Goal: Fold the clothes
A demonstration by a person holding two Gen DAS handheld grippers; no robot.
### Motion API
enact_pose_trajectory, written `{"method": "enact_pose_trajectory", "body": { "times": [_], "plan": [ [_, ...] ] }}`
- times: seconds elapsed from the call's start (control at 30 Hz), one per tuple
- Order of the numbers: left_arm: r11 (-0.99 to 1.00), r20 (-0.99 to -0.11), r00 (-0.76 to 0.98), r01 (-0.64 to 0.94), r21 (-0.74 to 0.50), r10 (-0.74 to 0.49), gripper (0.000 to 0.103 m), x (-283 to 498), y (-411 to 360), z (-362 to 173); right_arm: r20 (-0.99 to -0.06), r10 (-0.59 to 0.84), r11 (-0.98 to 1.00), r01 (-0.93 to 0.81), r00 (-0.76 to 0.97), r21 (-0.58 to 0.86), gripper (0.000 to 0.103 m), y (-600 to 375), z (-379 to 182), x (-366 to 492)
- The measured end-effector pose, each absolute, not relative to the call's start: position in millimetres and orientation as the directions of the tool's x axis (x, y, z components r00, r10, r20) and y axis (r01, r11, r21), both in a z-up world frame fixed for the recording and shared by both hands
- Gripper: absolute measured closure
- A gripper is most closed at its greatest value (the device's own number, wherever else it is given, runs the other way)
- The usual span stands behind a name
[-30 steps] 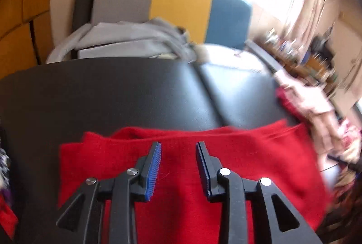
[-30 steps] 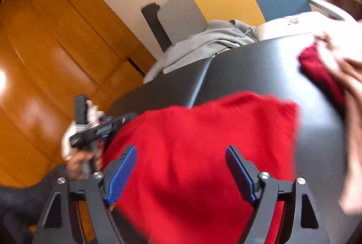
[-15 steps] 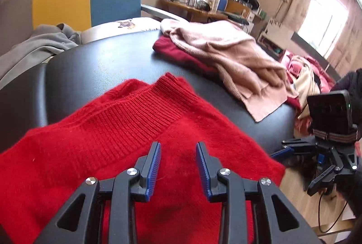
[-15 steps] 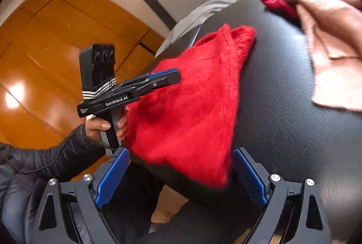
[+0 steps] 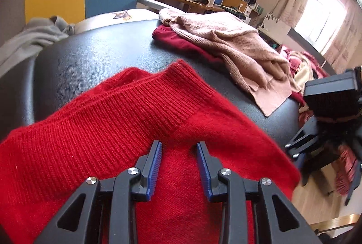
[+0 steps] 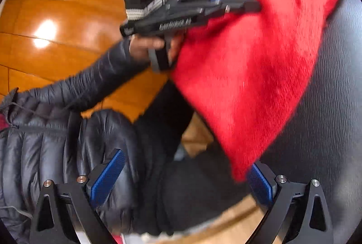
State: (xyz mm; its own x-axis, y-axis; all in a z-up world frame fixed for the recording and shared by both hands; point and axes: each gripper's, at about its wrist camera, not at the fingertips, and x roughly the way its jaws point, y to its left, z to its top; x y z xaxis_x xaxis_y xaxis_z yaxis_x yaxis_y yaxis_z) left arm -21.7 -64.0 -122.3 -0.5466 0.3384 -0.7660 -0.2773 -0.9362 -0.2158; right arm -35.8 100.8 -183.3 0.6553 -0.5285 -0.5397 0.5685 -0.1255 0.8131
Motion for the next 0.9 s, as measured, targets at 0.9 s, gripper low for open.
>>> {"method": "enact_pose_trajectory", "body": {
  "times": [0.9],
  "plan": [
    [-0.808, -0.618, -0.786, 0.375, -0.454, -0.017, 0.059, 258.2, -302.1, -81.0, -0.673, -0.661, -0.66, 0.685, -0.332, 0.31, 0.0, -56.8, -134.9, -62.9]
  ]
}}
